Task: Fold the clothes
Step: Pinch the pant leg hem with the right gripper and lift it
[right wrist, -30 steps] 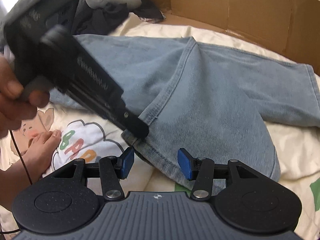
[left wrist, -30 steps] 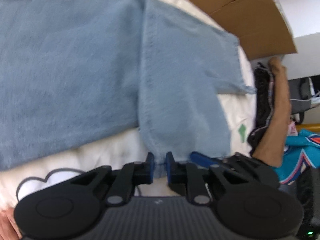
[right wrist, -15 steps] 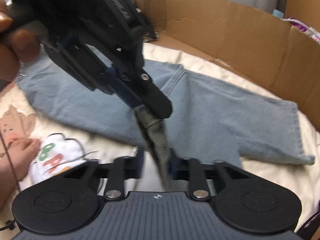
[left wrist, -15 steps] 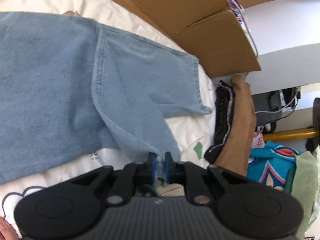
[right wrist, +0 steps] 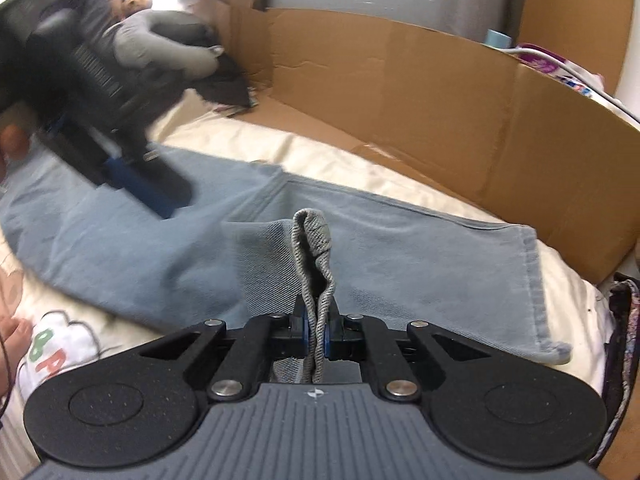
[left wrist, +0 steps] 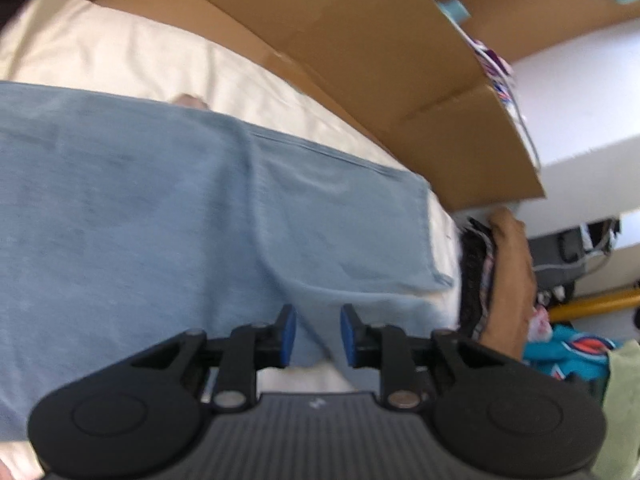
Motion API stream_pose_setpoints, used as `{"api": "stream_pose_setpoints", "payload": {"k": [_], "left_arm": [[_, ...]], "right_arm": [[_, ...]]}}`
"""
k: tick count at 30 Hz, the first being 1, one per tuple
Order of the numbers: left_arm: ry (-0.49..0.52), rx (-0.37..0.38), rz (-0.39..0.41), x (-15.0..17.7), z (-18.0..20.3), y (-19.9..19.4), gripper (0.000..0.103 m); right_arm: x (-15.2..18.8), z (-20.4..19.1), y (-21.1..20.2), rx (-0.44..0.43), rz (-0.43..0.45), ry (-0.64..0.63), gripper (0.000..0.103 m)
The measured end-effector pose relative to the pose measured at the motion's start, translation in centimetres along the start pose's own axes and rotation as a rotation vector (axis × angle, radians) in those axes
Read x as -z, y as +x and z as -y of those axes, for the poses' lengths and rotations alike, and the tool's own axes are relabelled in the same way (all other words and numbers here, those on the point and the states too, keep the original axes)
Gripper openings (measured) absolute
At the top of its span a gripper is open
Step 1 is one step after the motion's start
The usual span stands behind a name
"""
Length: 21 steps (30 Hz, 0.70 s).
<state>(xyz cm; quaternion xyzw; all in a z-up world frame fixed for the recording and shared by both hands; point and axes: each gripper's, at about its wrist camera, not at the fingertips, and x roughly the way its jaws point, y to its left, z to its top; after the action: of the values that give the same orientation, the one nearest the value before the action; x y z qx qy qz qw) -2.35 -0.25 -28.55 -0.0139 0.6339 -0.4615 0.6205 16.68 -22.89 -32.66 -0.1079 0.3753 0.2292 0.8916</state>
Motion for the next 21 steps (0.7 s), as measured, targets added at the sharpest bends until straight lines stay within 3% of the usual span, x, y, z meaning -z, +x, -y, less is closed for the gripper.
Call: {"api": "stream_pose_setpoints", "payload": {"k": [8,21], "left_arm": [[-0.059,-0.087,0.009,-1.4,-3.3,0.2,0.026],[-0.072,-0.138,0.002,-2.5,-4.4,1.2,0.029]], "right_arm": [[-2.2,6.0,1.9,0.053,0.000,0.086,0.005],[-4.4,14.4,7.1,0.106,-0.054,0.181,0.005]]}}
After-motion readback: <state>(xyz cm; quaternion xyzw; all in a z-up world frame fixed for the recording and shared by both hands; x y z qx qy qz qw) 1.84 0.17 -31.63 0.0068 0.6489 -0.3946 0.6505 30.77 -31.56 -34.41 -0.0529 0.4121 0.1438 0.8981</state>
